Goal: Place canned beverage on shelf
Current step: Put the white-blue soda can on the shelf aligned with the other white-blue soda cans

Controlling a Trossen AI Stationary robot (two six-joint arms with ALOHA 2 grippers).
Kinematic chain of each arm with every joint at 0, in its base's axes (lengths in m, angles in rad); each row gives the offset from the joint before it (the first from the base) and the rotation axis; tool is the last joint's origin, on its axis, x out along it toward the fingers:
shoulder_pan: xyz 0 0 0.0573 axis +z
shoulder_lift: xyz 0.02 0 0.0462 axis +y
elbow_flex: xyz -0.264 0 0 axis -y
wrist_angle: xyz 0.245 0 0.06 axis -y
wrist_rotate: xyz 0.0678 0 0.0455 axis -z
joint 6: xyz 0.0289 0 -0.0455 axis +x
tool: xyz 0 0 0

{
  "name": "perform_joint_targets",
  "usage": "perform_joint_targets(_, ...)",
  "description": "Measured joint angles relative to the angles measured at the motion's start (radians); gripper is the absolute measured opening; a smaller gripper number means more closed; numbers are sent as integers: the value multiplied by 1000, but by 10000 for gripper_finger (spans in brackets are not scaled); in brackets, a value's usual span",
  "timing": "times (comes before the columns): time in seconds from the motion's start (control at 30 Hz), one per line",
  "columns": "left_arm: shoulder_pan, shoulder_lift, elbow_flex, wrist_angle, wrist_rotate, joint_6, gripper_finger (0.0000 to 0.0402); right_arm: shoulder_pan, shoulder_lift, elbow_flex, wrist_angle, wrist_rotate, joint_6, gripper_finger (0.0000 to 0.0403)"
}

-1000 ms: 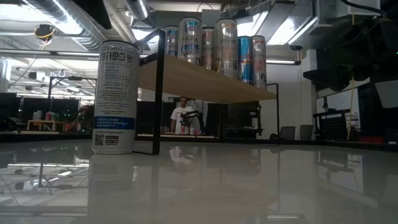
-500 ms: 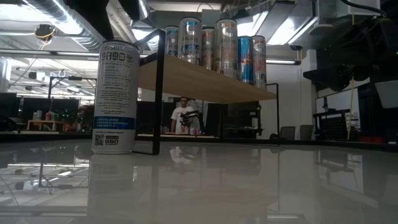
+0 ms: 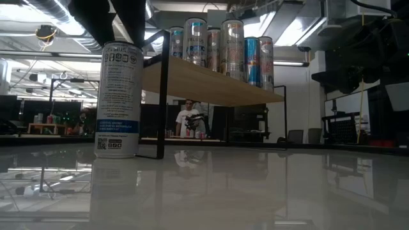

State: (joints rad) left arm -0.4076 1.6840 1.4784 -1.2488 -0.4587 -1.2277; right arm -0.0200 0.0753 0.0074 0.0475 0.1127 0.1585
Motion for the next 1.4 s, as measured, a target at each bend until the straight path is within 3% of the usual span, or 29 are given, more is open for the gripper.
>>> perform_joint_targets(0.5, 11, 0, -4, 8, 1, -27, 397, 0, 0, 0, 0, 0, 0, 388)
perform_joint_targets(0.83, 10, 0, -139, 98, 9, -79, 397, 0, 0, 0, 1, 0, 0, 388)
perform_joint_targets(1.4, 10, 0, -142, 100, -23, -46, 397, 0, 0, 0, 1, 0, 0, 388)
